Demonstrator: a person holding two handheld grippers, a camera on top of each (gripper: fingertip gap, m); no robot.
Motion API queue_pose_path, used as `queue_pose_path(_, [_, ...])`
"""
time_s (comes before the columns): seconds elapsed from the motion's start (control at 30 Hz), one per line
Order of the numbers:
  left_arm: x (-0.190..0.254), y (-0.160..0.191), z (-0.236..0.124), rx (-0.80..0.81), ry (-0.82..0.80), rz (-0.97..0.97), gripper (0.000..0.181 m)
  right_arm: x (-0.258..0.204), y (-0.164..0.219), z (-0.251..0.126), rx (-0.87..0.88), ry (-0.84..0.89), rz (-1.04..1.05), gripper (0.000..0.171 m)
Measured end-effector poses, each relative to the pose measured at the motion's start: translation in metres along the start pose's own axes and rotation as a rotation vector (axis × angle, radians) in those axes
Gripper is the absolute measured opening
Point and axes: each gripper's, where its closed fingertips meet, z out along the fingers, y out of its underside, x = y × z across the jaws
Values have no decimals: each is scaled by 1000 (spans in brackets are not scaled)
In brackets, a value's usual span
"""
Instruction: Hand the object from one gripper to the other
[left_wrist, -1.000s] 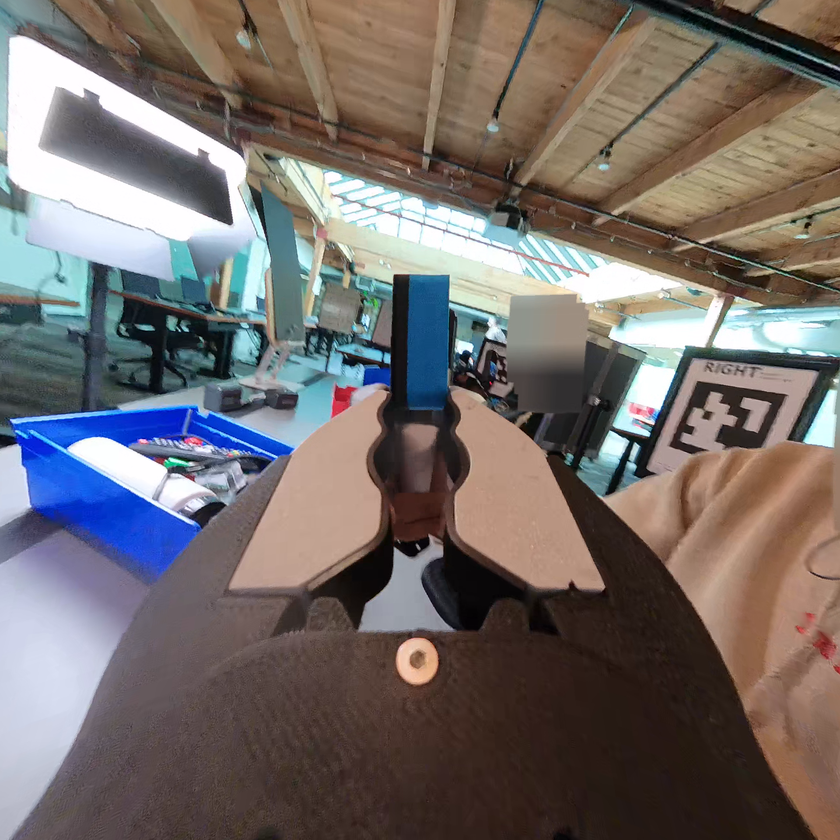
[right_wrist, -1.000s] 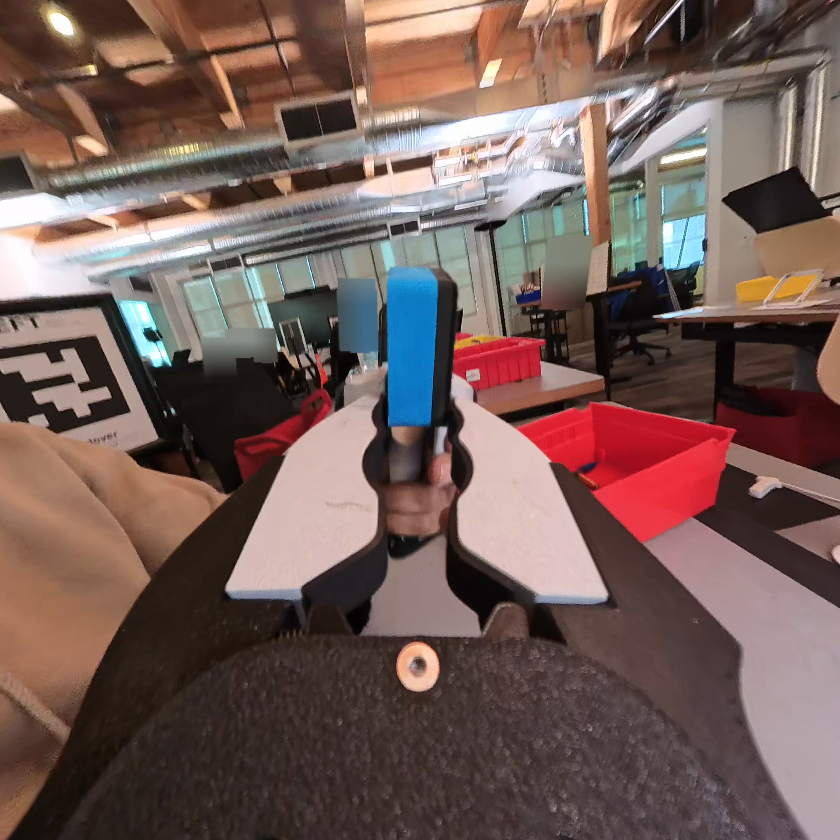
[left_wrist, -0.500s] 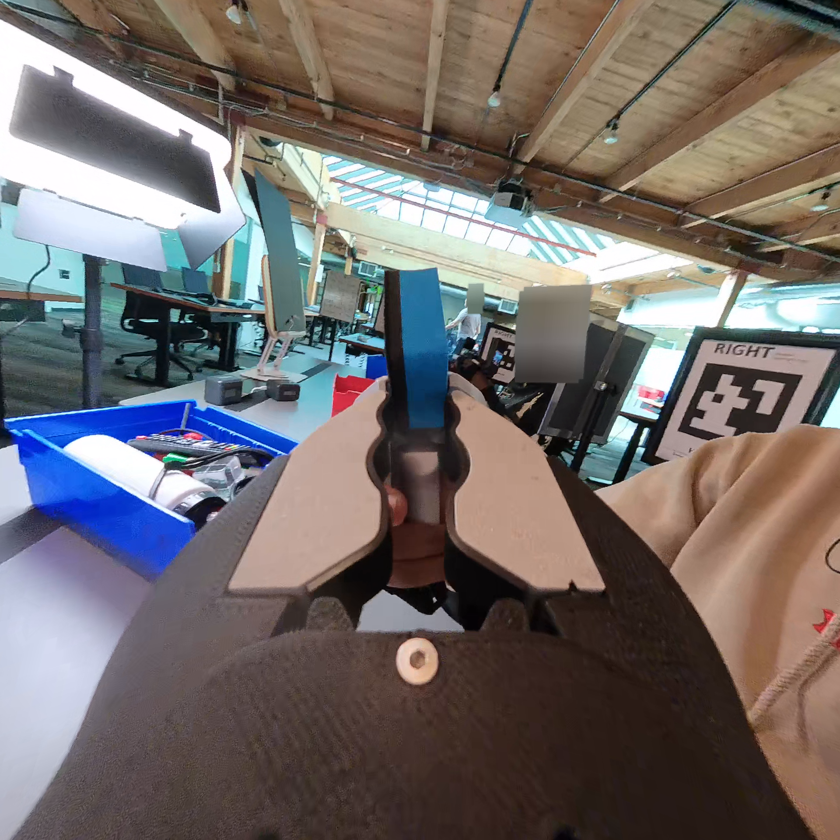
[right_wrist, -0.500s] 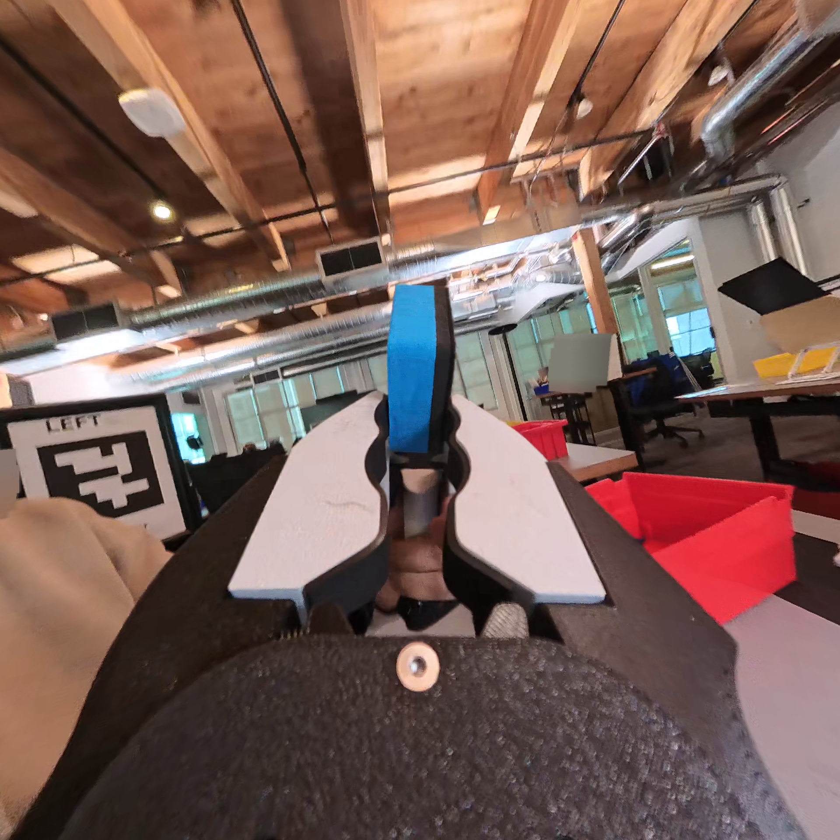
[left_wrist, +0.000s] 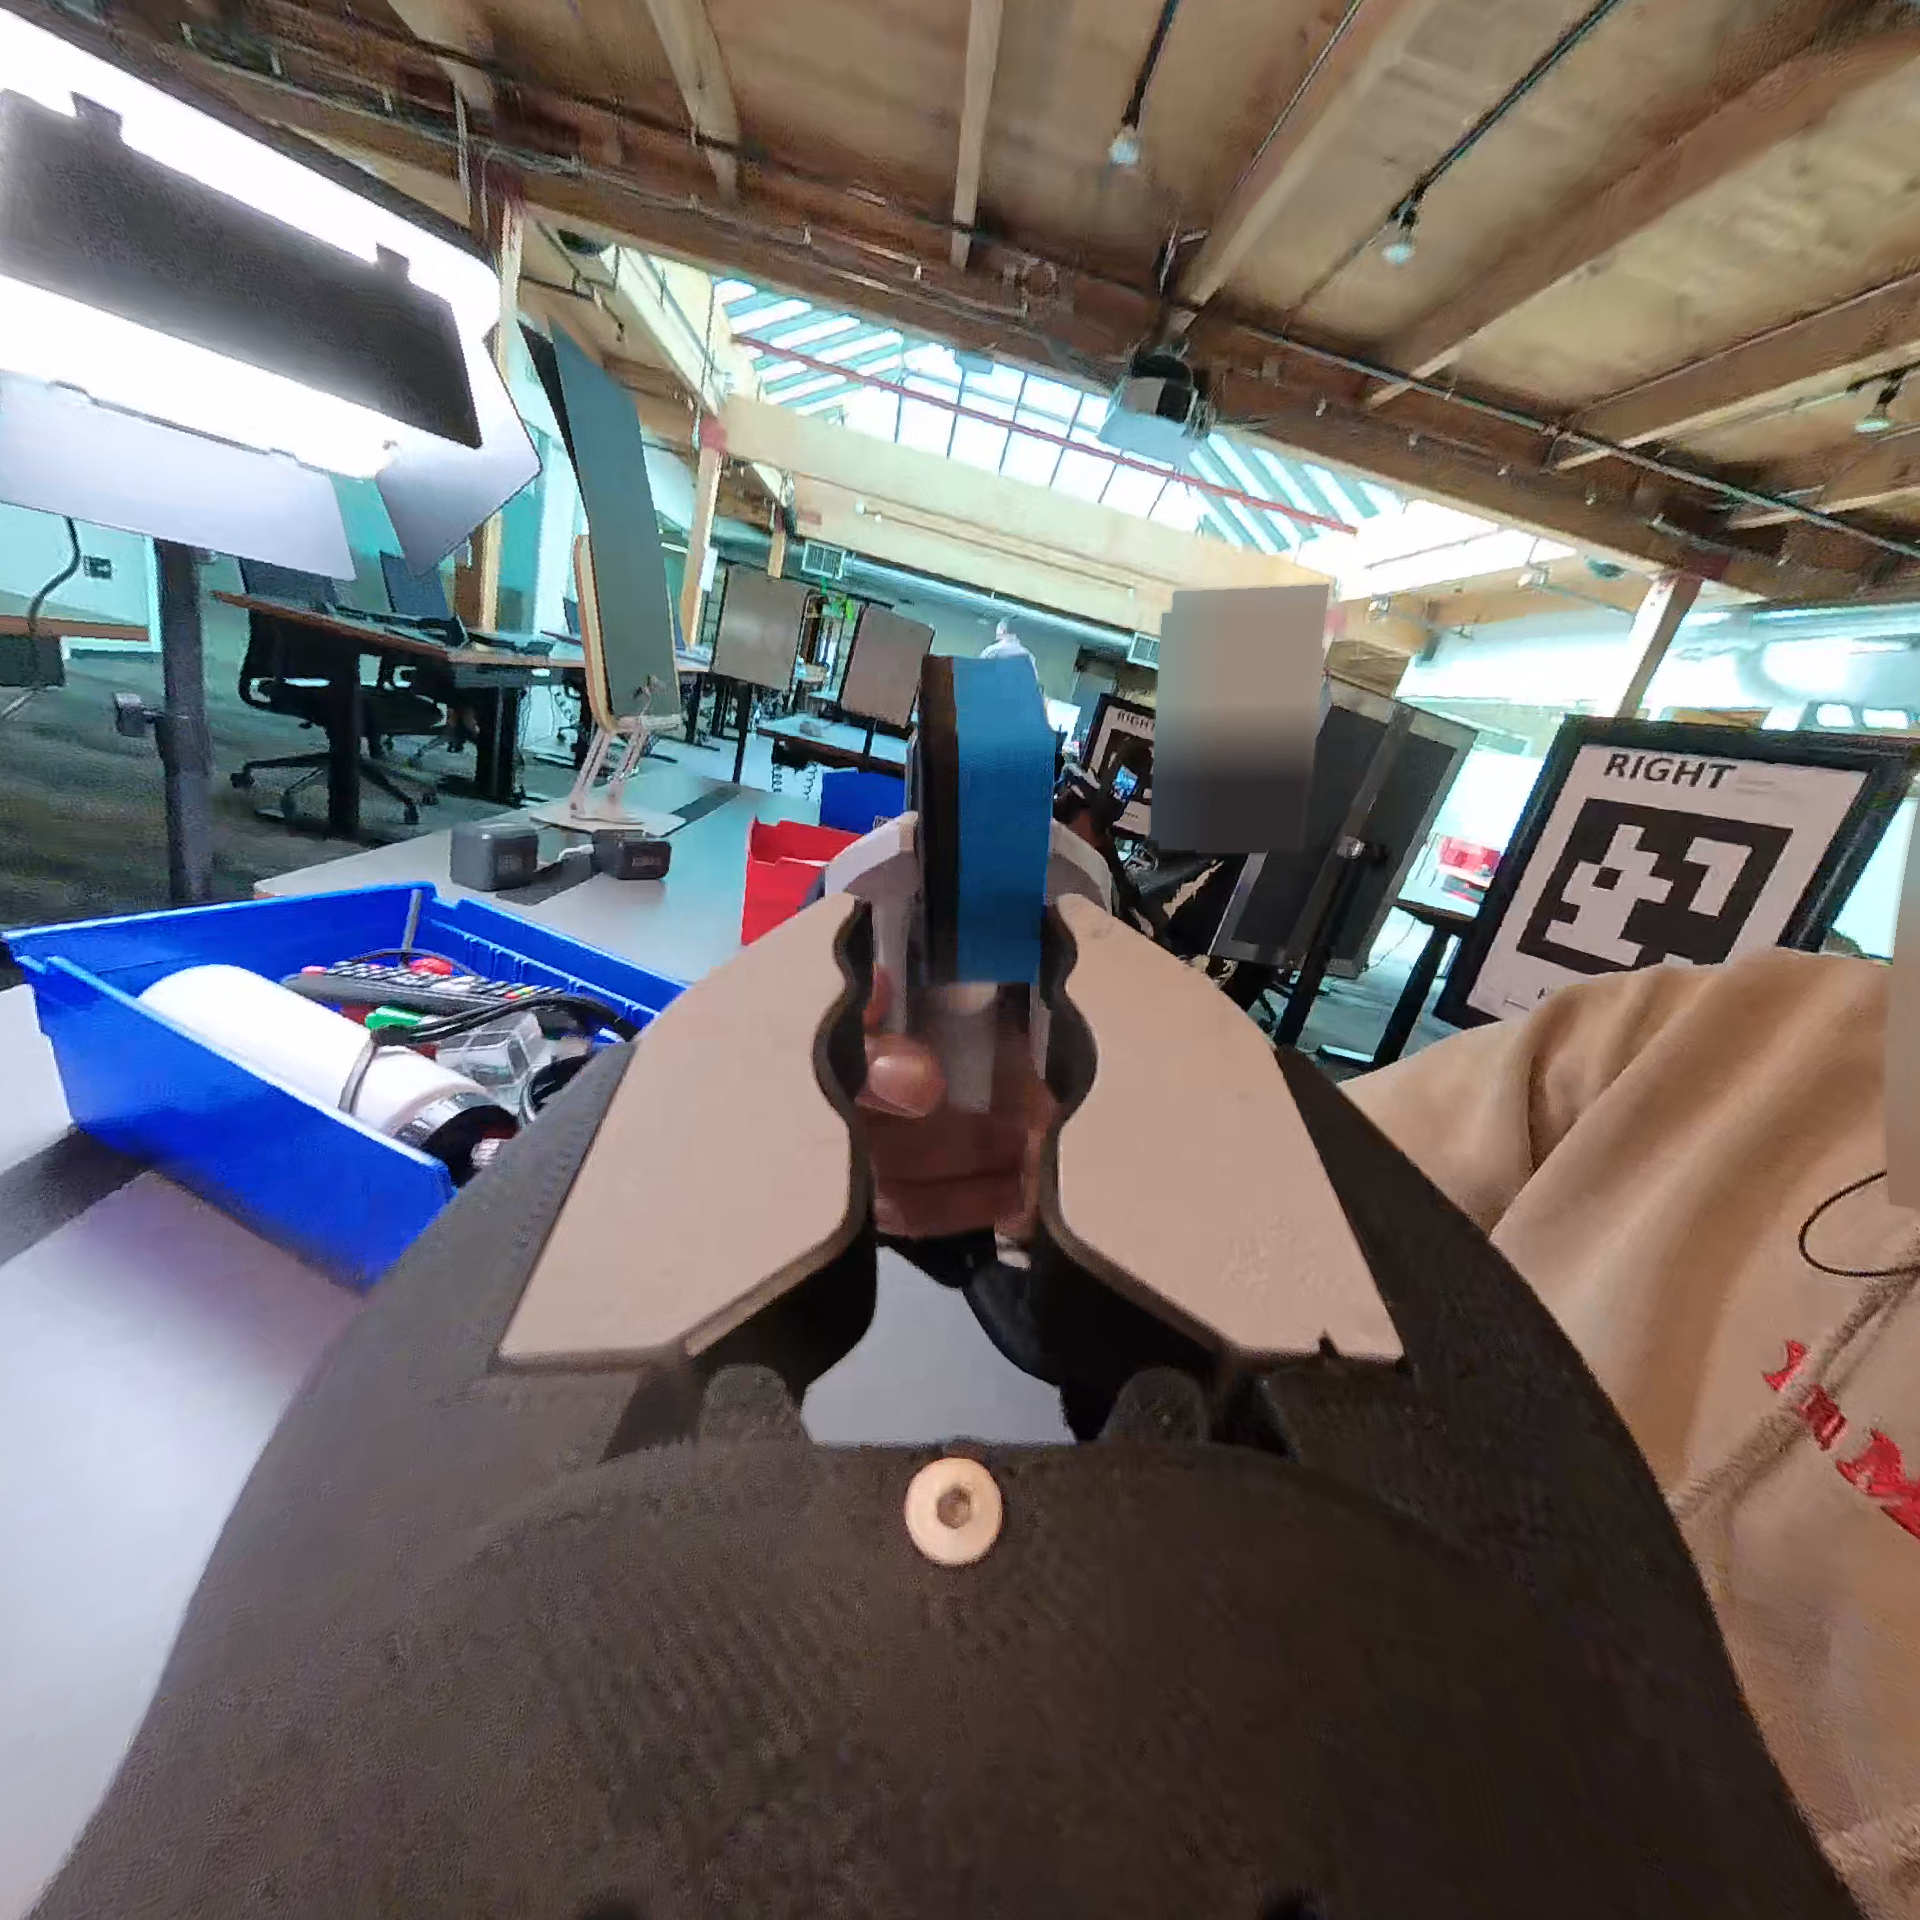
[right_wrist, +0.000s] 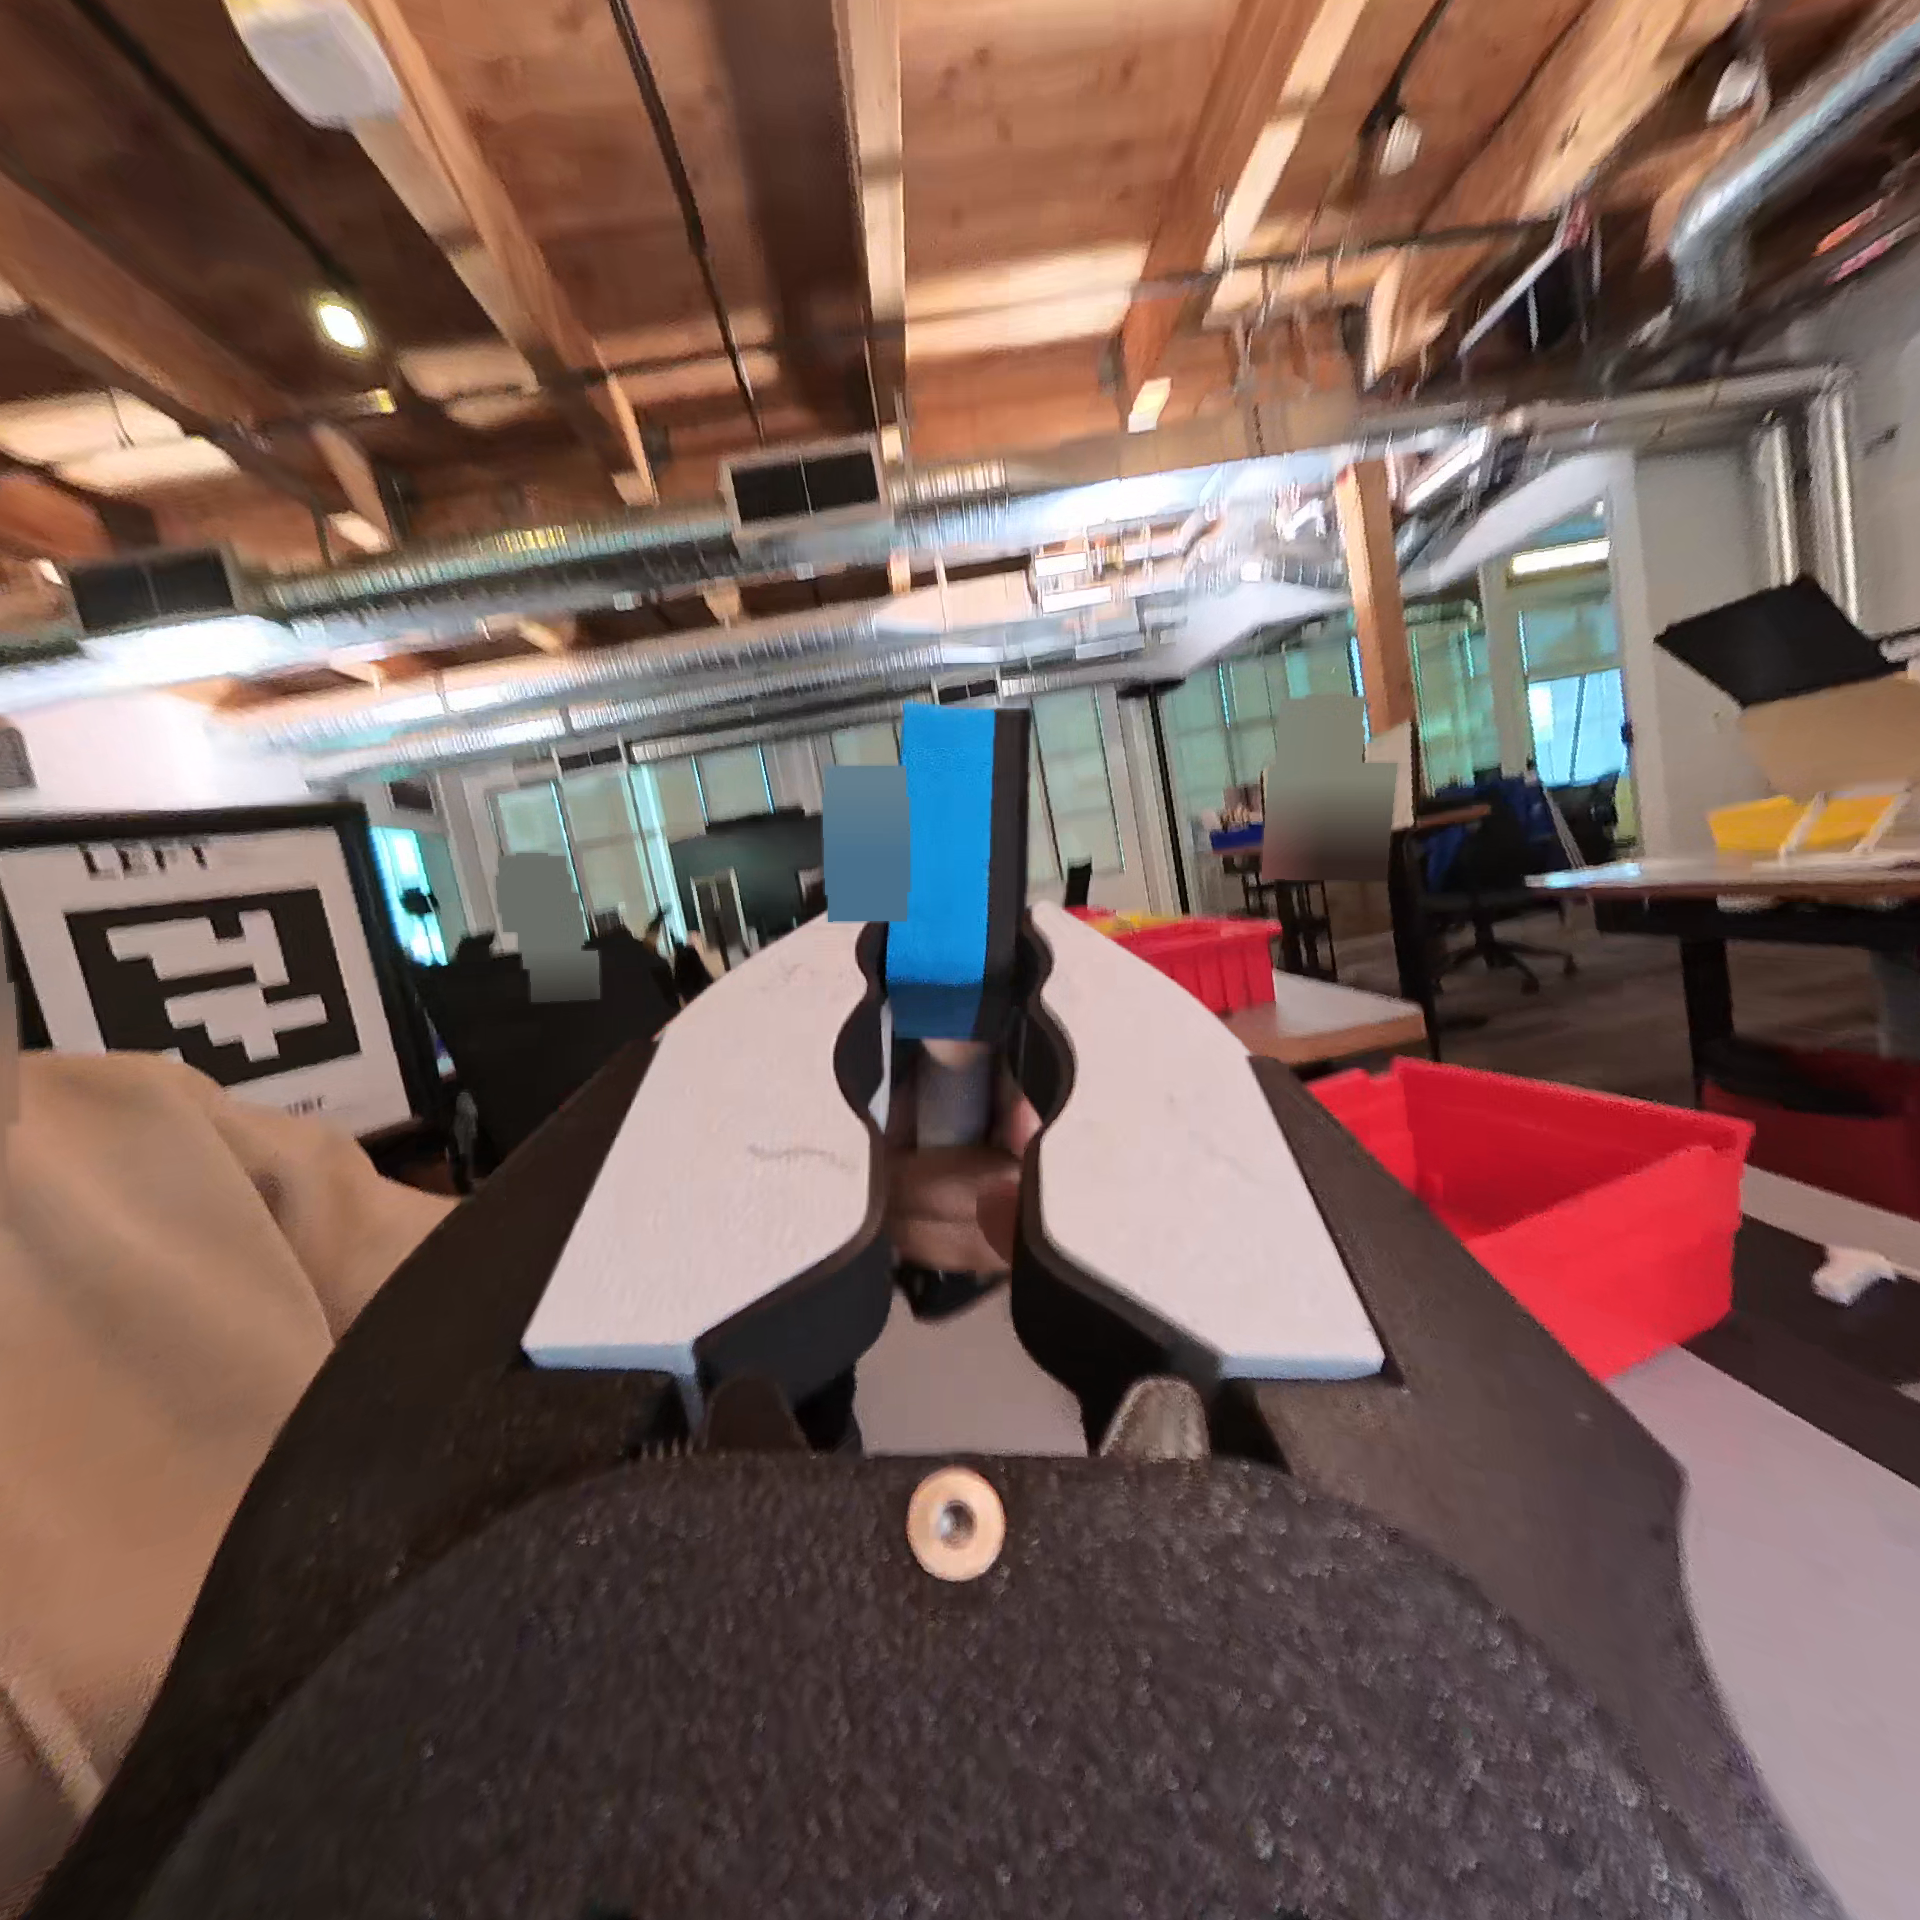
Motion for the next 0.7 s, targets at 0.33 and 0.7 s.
queue_pose_path(0.33, [2,6,1,-84,4,-6,22,4,2,0,5,28,-14,28])
queue_pose_path(0.7, [8,-3,4,29,12,-18,31,-6,-3,0,84,-5,16,21])
